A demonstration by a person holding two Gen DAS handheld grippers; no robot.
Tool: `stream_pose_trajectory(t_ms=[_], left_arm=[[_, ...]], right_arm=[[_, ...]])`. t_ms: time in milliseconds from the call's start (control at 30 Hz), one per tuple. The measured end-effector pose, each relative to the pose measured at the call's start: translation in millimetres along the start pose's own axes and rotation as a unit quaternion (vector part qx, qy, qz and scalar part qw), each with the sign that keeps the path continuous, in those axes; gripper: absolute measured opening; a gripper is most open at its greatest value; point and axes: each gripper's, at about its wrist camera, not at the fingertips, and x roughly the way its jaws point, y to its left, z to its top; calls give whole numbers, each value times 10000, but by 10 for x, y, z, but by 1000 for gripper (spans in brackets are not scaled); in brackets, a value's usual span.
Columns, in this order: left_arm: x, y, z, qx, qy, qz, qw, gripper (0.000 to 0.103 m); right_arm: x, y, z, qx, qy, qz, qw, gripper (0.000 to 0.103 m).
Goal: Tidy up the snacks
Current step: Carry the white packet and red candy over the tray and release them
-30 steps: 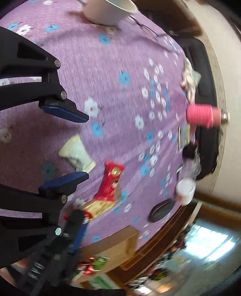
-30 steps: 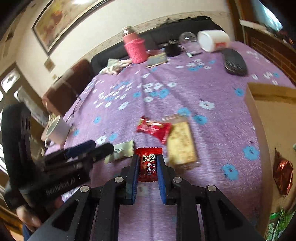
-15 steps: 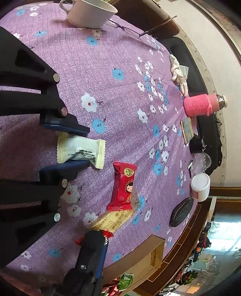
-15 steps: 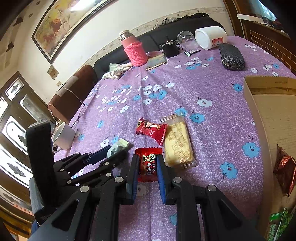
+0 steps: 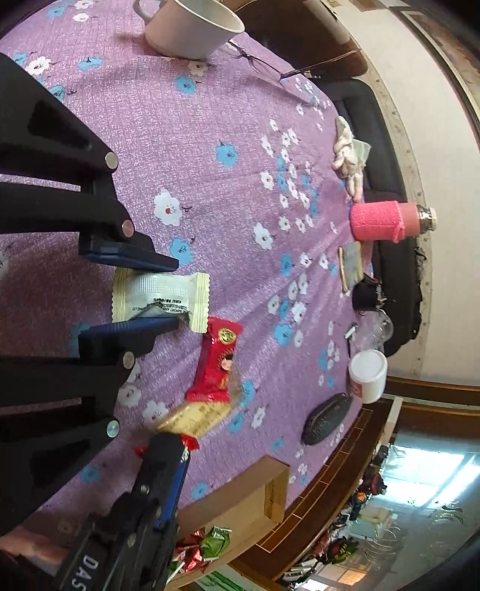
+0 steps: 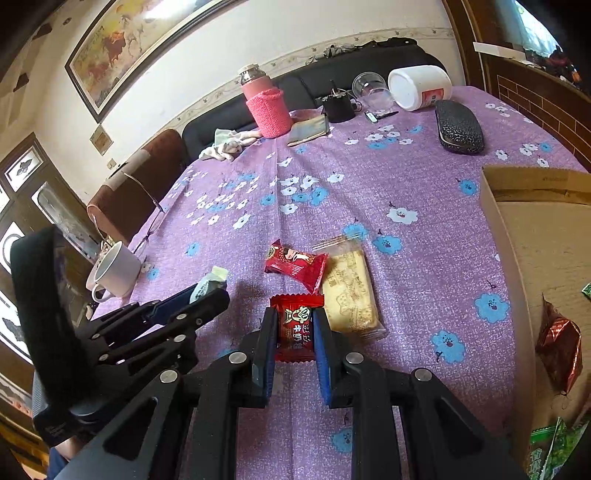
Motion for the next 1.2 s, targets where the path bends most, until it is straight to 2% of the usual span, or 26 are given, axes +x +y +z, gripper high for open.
stream_pose_trajectory(t_ms=[200,600,933,1200], left_arm=[[-69,22,26,-151,-112,-208,9996,23],[-142,-34,23,-147,-247,-298,9991,23],[-254,-174,6,-42,-312,-621,9976,23],[-338,-345,15,-143,-275,-882,9956,23]], right_arm=[[-11,-15,10,-16,-95,-94,9999,20],[-104,-113,66,216,-351,-266,9988,20],[-580,-130,-52,353,-732,-250,9964,20],[-1085,-560,-147,782,-1086,-361,9904,20]])
